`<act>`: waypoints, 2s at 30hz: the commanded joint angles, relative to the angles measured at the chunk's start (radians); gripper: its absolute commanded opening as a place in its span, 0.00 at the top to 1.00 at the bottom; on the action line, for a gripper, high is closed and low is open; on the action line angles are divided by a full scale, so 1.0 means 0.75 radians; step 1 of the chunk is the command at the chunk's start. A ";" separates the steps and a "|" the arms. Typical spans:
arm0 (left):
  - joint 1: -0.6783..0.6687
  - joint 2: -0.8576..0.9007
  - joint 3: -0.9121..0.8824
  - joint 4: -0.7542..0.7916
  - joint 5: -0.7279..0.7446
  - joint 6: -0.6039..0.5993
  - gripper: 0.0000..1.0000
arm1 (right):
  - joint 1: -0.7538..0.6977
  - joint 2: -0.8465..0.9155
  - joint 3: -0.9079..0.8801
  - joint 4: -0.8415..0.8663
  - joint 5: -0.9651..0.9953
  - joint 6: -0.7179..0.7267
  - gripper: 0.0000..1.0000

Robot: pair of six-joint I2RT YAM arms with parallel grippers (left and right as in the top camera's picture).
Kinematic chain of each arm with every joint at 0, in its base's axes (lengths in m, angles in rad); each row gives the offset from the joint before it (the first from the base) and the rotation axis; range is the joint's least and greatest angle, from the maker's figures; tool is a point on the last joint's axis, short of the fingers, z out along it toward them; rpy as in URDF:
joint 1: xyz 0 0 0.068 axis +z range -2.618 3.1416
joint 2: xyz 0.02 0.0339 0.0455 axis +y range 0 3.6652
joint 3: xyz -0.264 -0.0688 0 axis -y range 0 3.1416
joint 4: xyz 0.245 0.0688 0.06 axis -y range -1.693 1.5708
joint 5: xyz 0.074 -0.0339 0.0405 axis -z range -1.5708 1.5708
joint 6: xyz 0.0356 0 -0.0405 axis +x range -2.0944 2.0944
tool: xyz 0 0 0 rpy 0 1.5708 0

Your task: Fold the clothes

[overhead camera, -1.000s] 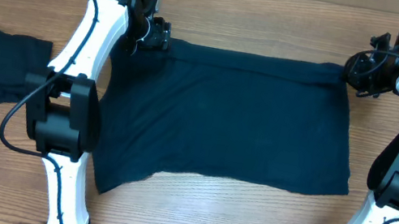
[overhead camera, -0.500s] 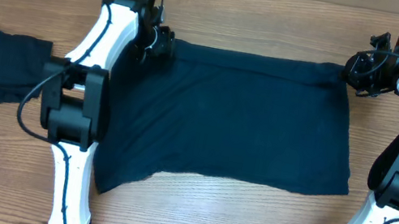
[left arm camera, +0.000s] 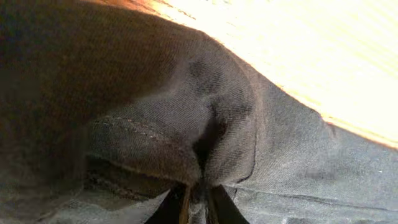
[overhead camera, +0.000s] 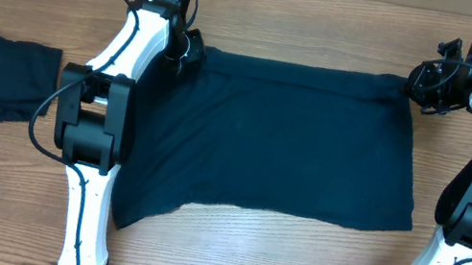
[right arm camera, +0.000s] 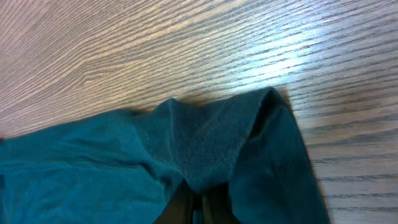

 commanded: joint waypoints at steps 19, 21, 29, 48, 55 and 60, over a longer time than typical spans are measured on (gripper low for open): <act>0.006 -0.074 0.460 -0.443 -0.047 0.258 0.96 | -0.016 -0.203 0.077 -0.071 -0.011 -0.080 0.96; -0.015 -0.086 0.577 -0.630 -0.048 0.322 0.96 | -0.027 -0.252 0.077 -0.152 -0.010 -0.078 0.96; -0.089 -0.093 0.598 -1.038 -0.060 0.342 0.96 | -0.066 -0.279 0.077 -0.471 -0.011 -0.097 0.96; 0.018 -0.260 0.596 -1.103 -0.131 0.547 0.60 | -0.054 -0.279 0.077 -0.546 0.129 -0.110 0.67; 0.074 -0.830 0.595 -1.103 -0.399 0.426 0.56 | -0.059 -0.571 0.077 -0.588 0.049 -0.113 0.54; 0.078 -1.083 0.508 -1.103 -0.510 0.310 0.53 | -0.086 -0.743 0.077 -0.764 0.058 -0.108 0.53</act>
